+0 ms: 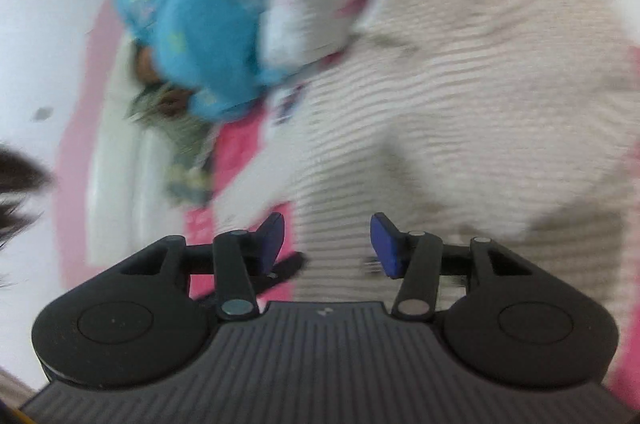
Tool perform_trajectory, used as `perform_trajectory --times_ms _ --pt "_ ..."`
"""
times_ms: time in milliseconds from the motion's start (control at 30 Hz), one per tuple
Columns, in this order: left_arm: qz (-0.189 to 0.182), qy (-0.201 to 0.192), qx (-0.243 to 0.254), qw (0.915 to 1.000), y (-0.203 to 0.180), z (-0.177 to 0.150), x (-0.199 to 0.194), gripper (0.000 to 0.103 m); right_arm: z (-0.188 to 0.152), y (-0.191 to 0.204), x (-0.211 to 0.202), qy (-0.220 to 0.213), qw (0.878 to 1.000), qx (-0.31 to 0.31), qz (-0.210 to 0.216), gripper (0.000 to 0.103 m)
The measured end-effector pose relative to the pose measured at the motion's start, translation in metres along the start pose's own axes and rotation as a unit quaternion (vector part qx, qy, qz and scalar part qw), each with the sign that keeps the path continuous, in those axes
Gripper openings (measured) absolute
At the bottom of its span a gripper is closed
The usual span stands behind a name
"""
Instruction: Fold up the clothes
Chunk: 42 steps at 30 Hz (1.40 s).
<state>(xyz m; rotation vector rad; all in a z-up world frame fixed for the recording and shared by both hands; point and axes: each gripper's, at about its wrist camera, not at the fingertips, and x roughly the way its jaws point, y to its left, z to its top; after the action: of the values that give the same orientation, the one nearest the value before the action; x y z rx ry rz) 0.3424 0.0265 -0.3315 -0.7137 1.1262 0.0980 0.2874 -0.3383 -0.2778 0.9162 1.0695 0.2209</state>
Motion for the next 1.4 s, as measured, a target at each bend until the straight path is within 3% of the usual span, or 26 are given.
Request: perform_trajectory --times_ms 167,333,433,500,700,800,933,967,1100,1300,1400 --pt "0.003 0.027 0.056 0.9981 -0.023 0.000 0.049 0.073 -0.024 -0.055 -0.030 -0.045 0.991 0.020 -0.127 0.048" --pt "0.043 -0.008 0.149 0.9879 -0.048 -0.002 0.082 0.073 -0.043 -0.093 -0.035 -0.054 0.984 0.058 -0.162 0.048" --pt "0.072 0.033 0.175 0.9814 -0.052 -0.003 0.105 0.074 -0.055 -0.097 -0.035 -0.069 0.980 0.046 -0.179 0.048" --pt "0.089 0.049 0.173 0.9797 -0.053 -0.007 0.110 0.074 -0.058 -0.097 -0.031 -0.083 0.977 0.024 -0.193 0.048" --pt "0.100 0.033 0.115 0.9878 -0.049 -0.013 0.109 0.073 -0.059 -0.098 -0.019 -0.107 0.973 -0.012 -0.205 0.047" --pt "0.096 0.015 0.077 0.9923 -0.047 -0.009 0.116 0.062 -0.060 -0.101 -0.017 -0.106 0.973 -0.018 -0.206 0.047" --pt "0.115 -0.032 0.070 0.9904 -0.056 -0.006 0.104 0.021 -0.056 -0.105 -0.009 -0.106 0.970 -0.054 -0.210 0.046" --pt "0.116 -0.044 0.067 0.9901 -0.058 -0.005 0.099 0.018 -0.054 -0.106 -0.006 -0.105 0.970 -0.065 -0.212 0.045" --pt "0.111 -0.068 0.044 0.9904 -0.061 -0.003 0.074 0.015 -0.046 -0.108 0.006 -0.095 0.966 -0.108 -0.215 0.046" --pt "0.112 -0.090 0.018 0.9894 -0.048 0.013 0.052 0.014 -0.046 -0.117 0.011 -0.082 0.969 -0.107 -0.205 0.045" --pt "0.115 -0.102 0.006 0.9881 -0.040 0.023 0.043 0.014 -0.045 -0.129 0.012 -0.073 0.973 -0.078 -0.202 0.043"
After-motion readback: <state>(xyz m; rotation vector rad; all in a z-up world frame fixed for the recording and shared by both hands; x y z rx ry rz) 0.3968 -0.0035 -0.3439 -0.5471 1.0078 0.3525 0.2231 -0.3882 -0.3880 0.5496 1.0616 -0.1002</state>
